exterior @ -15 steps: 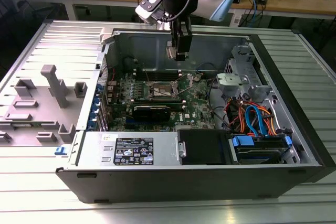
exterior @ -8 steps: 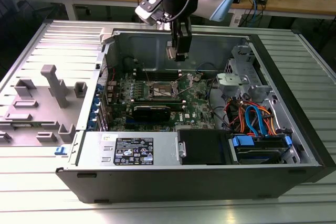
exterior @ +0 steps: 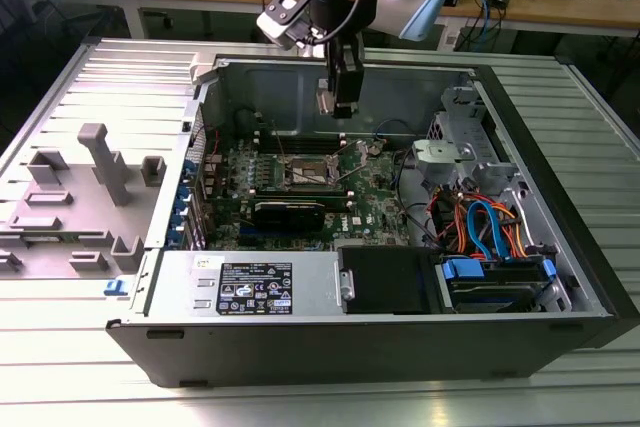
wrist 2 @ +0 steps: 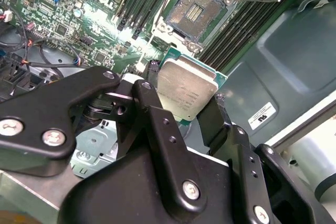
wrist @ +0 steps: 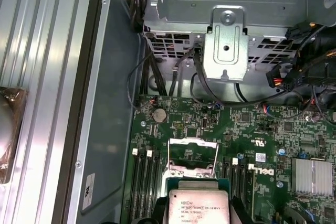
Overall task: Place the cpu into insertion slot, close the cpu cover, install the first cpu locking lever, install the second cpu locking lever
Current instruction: 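Place the cpu into insertion slot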
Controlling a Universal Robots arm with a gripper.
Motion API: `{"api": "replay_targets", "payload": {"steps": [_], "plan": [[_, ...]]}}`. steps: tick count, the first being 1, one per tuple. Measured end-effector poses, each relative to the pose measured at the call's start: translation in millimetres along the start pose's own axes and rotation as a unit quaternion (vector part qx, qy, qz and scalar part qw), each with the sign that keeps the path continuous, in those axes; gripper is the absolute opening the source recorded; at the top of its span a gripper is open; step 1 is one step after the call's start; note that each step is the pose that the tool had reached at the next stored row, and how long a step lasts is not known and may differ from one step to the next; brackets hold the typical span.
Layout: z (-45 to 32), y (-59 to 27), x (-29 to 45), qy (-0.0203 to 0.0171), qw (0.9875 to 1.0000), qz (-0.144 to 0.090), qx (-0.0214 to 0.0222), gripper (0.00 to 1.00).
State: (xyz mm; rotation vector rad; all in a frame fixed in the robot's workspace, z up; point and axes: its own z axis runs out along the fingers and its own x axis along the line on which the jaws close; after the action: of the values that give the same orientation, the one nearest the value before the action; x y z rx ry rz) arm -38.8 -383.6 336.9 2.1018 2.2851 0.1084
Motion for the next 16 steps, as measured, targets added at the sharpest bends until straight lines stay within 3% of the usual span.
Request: {"api": "replay_targets", "payload": {"steps": [16], "plan": [[5.5,-0.4,-0.1,-0.0004,1.0,0.006,-0.0001,0.55]]}}
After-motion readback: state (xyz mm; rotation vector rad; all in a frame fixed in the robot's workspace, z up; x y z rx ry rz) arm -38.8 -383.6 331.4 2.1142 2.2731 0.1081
